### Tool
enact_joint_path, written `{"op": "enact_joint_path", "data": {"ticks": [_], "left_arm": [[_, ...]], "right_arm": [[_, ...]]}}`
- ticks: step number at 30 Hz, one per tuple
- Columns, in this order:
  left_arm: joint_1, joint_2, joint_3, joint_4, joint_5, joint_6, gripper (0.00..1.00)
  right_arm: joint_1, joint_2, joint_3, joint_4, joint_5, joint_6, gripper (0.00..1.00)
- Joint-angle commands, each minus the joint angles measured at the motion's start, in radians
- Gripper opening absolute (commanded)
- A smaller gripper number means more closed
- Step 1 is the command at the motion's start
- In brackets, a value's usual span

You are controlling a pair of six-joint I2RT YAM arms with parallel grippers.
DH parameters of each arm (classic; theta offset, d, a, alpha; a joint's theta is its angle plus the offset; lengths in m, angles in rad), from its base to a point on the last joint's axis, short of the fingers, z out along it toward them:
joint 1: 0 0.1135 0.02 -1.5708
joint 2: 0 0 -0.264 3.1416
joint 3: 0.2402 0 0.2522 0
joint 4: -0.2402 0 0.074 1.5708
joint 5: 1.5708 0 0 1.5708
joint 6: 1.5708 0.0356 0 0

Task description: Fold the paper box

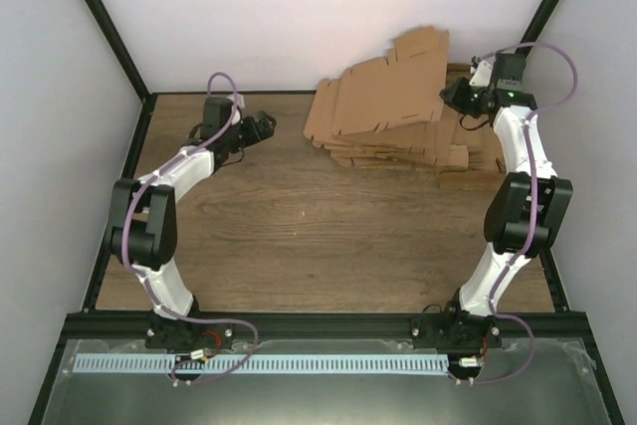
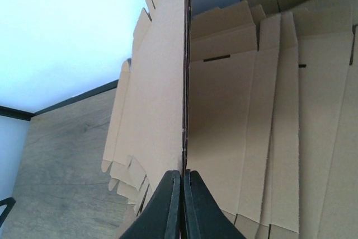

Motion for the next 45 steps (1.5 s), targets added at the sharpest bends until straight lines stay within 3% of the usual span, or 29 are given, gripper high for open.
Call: {"op": "enact_joint_path", "data": {"ticks": [1,7,22,37,45], "left_arm": [[-0.002,-0.127,-0.076,0.042,-0.13,-0.013,1.0],[-0.001,-0.243,-0.15,0.001,-0.213,-0.01,1.0],[-0.003,-0.588,-0.324,-0.038,-0.189,0.005,1.0],[-0.003,-0.94,-0.243,-0.237,-0.291,0.062,1.0],[-0.003,-1.024,-0.212,-0.323,-0.319,0.077,1.0]], "right_arm": [[0.005,-0.058,0.063,0.0,-0.045,-0.014,0.02],[0.005,-0.088,0.062,-0.002,-0.062,-0.015,0.02],[0.101,-0.15,0.065,0.036,-0.199,0.029,0.03],[0.337,-0.217,0.072,0.142,-0.303,0.141,0.03],[0.427,-0.262,-0.166,0.247,-0.268,0.182,0.03]]}}
